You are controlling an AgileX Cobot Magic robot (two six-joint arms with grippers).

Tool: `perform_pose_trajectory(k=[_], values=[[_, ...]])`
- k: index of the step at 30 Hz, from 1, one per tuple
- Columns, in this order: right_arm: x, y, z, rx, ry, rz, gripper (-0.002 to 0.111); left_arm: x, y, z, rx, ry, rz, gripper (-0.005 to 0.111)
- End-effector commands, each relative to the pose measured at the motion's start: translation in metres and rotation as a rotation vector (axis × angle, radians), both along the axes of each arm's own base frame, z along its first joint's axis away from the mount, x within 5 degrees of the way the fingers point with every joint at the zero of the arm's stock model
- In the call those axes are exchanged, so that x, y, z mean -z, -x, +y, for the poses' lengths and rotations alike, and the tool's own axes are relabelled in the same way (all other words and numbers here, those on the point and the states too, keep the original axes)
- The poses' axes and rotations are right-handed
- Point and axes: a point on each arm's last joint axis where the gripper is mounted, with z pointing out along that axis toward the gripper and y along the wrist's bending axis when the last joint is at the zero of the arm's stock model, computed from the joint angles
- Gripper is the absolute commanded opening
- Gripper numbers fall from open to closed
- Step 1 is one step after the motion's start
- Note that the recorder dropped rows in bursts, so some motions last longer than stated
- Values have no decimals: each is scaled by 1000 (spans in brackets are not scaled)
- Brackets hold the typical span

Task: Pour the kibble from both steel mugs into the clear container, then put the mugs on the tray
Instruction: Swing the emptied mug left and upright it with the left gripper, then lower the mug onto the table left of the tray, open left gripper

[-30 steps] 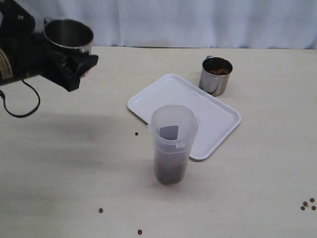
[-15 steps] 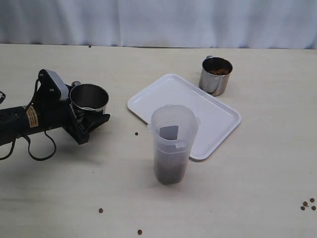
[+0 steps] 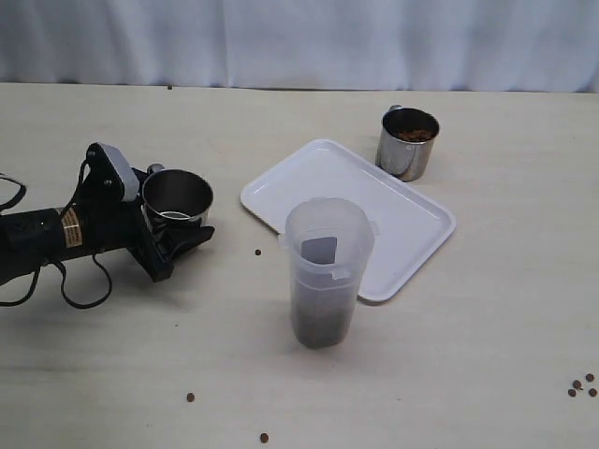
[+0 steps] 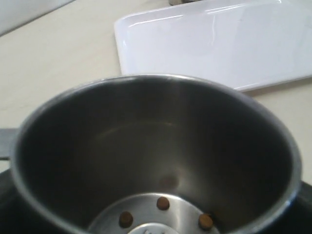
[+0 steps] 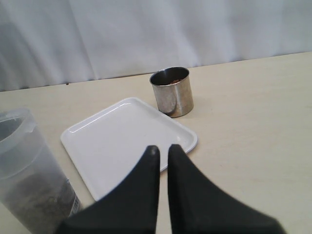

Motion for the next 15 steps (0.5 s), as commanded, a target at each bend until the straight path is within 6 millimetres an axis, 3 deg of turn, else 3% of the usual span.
perform_pose_trajectory(k=[1, 5, 8, 15], values=[[0, 0, 0, -1, 3, -10, 5, -2, 2, -5, 73, 19, -24, 0], [0, 0, 0, -1, 3, -10, 5, -2, 3, -17, 105, 21, -22, 1], [0, 0, 0, -1, 3, -10, 5, -2, 1, -21, 81, 24, -24, 10], [0, 0, 0, -1, 3, -10, 5, 2, -3, -16, 5, 3, 13, 61]])
